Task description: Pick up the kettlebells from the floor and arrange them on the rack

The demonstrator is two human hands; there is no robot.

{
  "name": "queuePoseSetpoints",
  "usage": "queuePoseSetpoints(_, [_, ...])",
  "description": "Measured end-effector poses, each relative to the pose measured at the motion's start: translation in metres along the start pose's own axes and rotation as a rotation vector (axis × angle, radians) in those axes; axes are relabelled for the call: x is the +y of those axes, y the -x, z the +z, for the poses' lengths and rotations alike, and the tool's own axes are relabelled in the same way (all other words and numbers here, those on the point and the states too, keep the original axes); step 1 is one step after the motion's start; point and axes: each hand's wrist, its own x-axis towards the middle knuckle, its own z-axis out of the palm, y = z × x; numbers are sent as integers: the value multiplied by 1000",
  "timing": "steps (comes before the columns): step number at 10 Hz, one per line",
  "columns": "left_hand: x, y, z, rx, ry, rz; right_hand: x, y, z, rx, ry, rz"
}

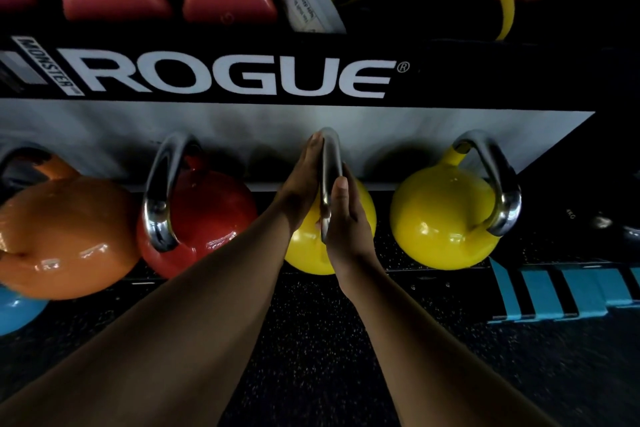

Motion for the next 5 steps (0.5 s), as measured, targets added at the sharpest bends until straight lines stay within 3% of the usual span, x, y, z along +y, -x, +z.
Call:
queuePoseSetpoints(3, [12, 10, -1, -13, -114, 51, -7, 1, -3, -28, 27, -15])
queuePoseSetpoints(5, [31, 21, -7, 83, -259, 104, -25, -7, -18, -72, 234, 39])
